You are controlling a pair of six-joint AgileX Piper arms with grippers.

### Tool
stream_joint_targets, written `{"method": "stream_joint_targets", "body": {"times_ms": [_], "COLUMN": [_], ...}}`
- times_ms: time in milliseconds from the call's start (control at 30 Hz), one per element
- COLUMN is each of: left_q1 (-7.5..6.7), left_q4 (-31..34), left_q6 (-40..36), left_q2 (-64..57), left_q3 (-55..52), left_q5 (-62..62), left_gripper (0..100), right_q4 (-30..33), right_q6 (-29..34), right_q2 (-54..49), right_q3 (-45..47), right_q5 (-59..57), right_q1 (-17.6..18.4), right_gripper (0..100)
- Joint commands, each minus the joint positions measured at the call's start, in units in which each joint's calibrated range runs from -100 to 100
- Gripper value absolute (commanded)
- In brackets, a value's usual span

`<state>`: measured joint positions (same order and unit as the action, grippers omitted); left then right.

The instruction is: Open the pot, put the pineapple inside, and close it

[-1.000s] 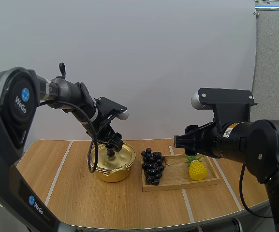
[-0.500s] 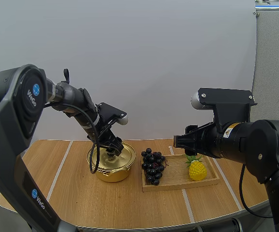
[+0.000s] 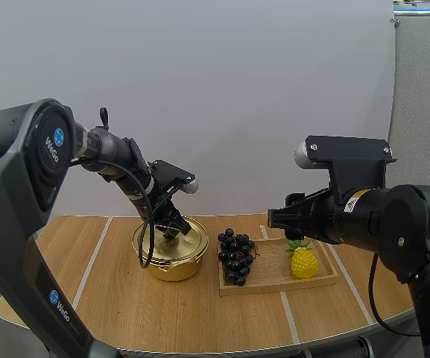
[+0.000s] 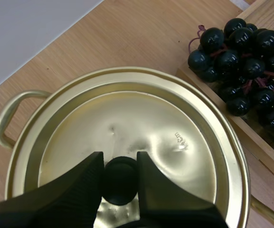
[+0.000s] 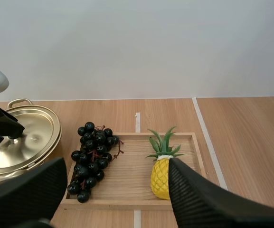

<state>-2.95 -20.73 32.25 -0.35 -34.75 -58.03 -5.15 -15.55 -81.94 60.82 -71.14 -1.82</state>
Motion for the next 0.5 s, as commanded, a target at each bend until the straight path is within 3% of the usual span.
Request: {"method": "stream_joint_targets", "body": {"times_ms": [0, 233, 467], "left_q1": [-0.21, -0.21, -0.21], "left_q4": [0.1, 0.1, 0.1], "left_q6": [-0.5, -0.5, -0.5], "left_q2": [-2.2, -10.4, -19.8], "left_q3": [1.0, 7.4, 14.1], "left_q5": [-0.4, -5.6, -2.4], "left_gripper": [0, 0, 0], "right_q4": [-0.1, -0.1, -0.1], "right_q6": [-0.1, -0.1, -0.1], "right_q2": [0.1, 0.1, 0.1], "right_q3": [-0.3, -0.3, -0.3], "right_q5": [0.5, 0.5, 0.5], "right_q1": [-0.2, -0.2, -0.2], "right_gripper": [100, 100, 100]}}
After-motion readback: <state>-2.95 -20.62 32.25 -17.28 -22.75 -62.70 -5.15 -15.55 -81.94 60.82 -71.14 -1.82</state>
